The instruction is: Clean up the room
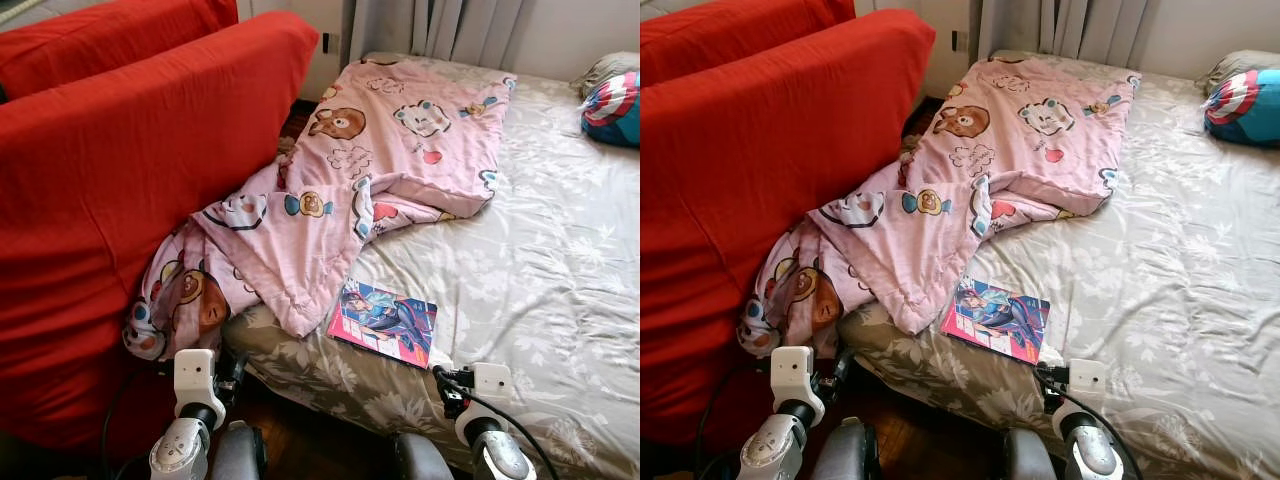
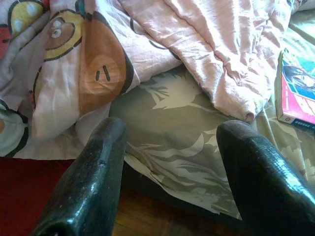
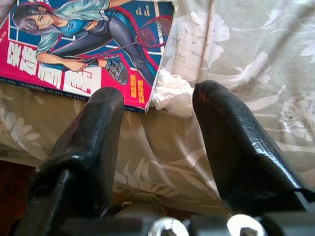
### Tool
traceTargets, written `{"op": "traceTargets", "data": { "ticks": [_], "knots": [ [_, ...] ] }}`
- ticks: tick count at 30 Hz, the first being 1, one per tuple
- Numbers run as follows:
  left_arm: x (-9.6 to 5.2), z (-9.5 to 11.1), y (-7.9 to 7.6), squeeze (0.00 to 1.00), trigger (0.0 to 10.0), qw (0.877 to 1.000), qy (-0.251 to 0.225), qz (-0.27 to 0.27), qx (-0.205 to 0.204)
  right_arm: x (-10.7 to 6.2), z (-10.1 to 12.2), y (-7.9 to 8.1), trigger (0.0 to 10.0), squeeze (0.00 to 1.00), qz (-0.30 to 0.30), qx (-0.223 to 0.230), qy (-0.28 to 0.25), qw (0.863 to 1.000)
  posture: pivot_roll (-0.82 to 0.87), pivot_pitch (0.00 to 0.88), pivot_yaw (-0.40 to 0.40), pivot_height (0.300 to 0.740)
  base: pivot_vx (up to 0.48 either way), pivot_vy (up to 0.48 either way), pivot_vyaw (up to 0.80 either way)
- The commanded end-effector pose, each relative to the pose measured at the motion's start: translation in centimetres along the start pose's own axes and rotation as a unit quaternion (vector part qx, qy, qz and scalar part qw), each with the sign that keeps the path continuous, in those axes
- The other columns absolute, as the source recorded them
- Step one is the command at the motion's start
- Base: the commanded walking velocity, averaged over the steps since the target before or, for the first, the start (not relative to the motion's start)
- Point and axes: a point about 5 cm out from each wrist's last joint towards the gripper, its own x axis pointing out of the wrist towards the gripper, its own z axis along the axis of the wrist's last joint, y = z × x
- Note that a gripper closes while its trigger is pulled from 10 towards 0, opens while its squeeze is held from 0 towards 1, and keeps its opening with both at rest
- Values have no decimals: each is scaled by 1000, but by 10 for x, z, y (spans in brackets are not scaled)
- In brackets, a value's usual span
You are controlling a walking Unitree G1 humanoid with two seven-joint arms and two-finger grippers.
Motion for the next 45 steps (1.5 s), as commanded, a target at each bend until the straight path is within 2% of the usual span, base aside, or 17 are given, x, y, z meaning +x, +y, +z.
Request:
{"op": "traceTargets", "data": {
  "ticks": [1, 26, 45],
  "knots": [
    [0, -1, 1, 0, 10000, 1000, 6, -3, -2, -1, -5, 2, 10000, 0, 5, -1, 14, 1000, 5, 165, -12, 624, 277, 0, 0],
    [4, 3, 1, 0, 10000, 1000, 1, -5, -2, -2, -7, 2, 10000, 0, 10, -2, 22, 1000, 3, 164, -13, 624, 293, 0, 0],
    [2, 3, 2, 0, 10000, 1000, 1, -6, -1, 0, -5, -3, 10000, 0, -22, 7, 20, 1000, 7, 176, -7, 624, 344, 0, 0]
  ]
}}
